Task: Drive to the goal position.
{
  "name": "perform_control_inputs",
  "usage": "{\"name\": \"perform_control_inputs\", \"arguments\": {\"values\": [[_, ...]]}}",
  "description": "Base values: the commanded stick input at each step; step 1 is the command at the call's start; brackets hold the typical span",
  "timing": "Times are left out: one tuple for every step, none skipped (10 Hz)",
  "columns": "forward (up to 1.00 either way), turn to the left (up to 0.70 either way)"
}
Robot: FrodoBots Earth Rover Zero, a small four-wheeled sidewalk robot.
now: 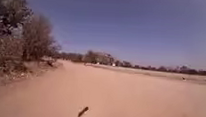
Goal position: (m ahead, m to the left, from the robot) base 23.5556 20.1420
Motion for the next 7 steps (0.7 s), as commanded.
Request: {"name": "perform_control_inputs", "arguments": {"values": [[1.0,0.0],[1.0,0.0],[1.0,0.0],[1.0,0.0],[1.0,0.0],[1.0,0.04],[1.0,0.36]]}}
